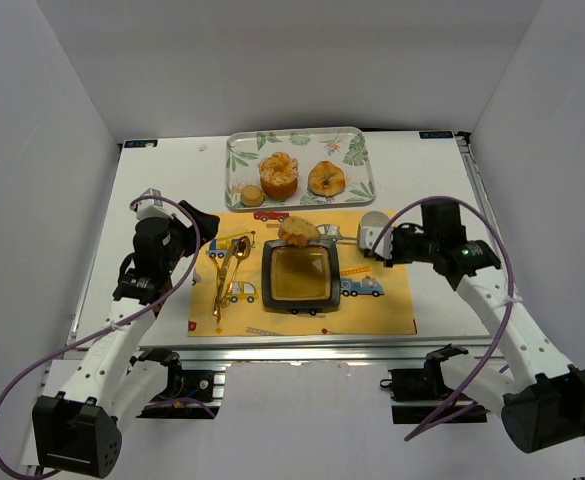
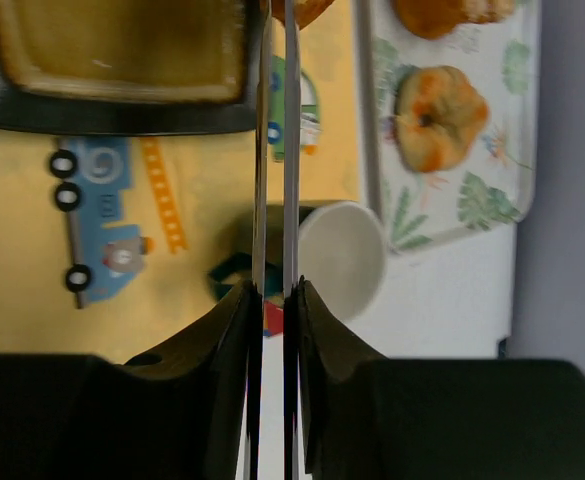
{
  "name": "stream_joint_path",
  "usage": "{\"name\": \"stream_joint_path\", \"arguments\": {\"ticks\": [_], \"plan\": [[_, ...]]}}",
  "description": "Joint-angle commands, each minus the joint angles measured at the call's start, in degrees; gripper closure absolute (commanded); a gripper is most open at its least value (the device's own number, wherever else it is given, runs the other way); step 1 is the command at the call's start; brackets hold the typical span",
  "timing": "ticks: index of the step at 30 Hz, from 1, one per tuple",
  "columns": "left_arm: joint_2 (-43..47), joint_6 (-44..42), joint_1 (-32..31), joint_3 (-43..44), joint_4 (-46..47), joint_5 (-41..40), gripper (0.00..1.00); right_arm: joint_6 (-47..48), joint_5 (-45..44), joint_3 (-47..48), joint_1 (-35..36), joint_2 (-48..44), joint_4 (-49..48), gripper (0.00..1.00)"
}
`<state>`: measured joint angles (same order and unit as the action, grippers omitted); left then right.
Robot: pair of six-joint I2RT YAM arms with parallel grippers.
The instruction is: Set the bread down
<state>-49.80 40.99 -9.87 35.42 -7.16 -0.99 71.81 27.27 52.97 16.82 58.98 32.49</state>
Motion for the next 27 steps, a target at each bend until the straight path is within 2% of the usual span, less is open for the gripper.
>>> {"name": "stream_joint_path", "arguments": {"ticks": [1, 6, 10, 11, 13, 16, 27], "plan": [[1.5, 0.2, 0.3, 2.0, -0.8, 0.4, 0.08, -0.8, 0.2, -4.5, 2.9, -2.0, 0.6, 0.94], [2.0, 0.3, 0.3, 1.9, -1.2, 0.1, 0.08, -0.6, -1.2, -7.9, 6.1, -2.4, -0.1, 0.89], [2.4, 0.5, 0.3, 1.8, -1.4, -0.1, 0.08, 0.9, -1.1, -8.6, 7.1, -1.8, 1.3, 0.78], [2.6, 0.7, 0.3, 1.6, -1.3, -0.1, 0.08, 1.9, -0.8, -8.5, 7.1, -1.7, 1.8, 0.72], [3.0, 0.8, 0.3, 1.3, -1.1, -0.4, 0.08, 2.5, -0.3, -8.5, 7.2, -2.1, 2.7, 0.65], [3.2, 1.1, 0.2, 1.1, -1.0, -0.5, 0.08, 3.1, 0.8, -7.6, 7.1, -2.6, 4.1, 0.6], [2.5, 1.0, 0.2, 1.2, -0.7, -0.3, 0.08, 3.2, 2.5, -4.5, 7.1, -5.0, 7.8, 0.55]]}}
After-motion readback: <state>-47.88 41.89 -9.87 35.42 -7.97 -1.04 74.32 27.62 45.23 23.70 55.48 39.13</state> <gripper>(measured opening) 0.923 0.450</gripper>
